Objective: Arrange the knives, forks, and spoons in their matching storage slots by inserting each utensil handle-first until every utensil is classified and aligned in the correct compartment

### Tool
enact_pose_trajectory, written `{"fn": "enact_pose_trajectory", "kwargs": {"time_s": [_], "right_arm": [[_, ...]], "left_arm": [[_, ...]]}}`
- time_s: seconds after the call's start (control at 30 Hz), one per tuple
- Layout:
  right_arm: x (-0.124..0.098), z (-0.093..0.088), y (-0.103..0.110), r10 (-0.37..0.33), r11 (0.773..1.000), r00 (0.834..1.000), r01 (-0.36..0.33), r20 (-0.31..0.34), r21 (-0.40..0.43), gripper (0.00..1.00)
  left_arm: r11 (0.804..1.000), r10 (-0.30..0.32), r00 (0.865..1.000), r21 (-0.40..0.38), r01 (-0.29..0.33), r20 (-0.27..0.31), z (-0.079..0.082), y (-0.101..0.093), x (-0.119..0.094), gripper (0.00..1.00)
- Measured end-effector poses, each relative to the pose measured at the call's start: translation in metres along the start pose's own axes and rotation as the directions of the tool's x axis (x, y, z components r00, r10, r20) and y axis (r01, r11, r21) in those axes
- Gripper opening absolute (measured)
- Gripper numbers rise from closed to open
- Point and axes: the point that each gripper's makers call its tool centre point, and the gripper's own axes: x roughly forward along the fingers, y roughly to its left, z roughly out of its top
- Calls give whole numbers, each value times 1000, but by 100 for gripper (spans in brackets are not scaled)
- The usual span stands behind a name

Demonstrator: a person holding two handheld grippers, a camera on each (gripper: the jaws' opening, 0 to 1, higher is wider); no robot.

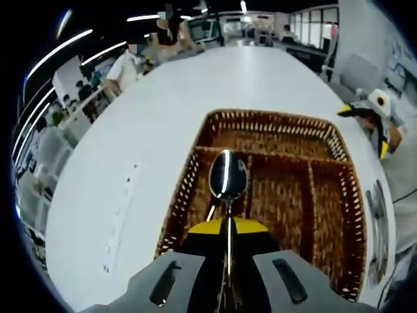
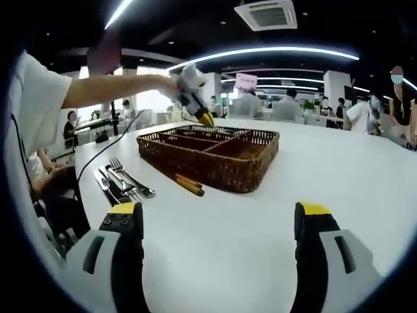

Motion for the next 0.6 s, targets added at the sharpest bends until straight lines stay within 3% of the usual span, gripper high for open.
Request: {"fn": "enact_pose_trajectory", "kwargs": {"time_s": [0.2, 0.27, 0.6], "right_arm": [[3, 1, -4, 0, 1000, 1000, 0, 9, 8, 100], [5, -1, -5, 0, 1000, 1000, 0, 3, 10, 100], [12, -2, -6, 3, 1000, 1000, -3, -6, 14, 100]], "left_arm": [[1000, -5, 1000, -19, 4, -25, -17, 5, 8, 3], [999, -3, 1000, -37, 3, -4, -17, 7, 8, 3], [1000, -16, 1000, -23, 16, -10, -22, 17, 16, 3]]}}
